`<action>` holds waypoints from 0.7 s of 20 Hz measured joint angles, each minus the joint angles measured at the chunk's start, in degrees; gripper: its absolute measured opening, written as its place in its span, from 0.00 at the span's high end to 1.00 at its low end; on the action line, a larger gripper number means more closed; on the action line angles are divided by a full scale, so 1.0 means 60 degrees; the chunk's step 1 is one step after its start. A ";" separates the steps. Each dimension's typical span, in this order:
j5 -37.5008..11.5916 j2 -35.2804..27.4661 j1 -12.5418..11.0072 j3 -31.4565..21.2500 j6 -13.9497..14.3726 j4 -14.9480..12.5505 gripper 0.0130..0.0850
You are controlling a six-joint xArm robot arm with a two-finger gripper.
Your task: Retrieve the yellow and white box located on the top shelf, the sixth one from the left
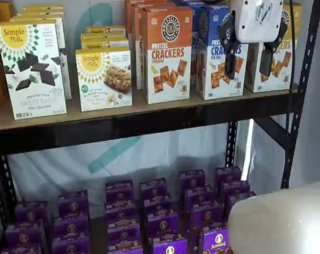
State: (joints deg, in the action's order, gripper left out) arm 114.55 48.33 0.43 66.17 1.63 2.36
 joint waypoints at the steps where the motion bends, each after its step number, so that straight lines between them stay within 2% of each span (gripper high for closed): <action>1: -0.0183 0.0112 -0.0185 -0.0106 -0.0111 0.0208 0.00; 2: -0.0452 0.0294 -0.0516 -0.0273 -0.0289 0.0551 0.00; 5: -0.0580 0.0367 -0.0691 -0.0343 -0.0412 0.0777 0.00; 9: -0.0604 0.0362 -0.0713 -0.0362 -0.0455 0.0737 0.00; 12: -0.0749 0.0350 -0.0648 -0.0410 -0.0504 0.0453 0.00; 14: -0.0923 0.0334 -0.0764 -0.0462 -0.0680 0.0291 0.00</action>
State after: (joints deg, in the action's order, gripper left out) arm 109.01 50.34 -4.15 63.40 -2.45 4.10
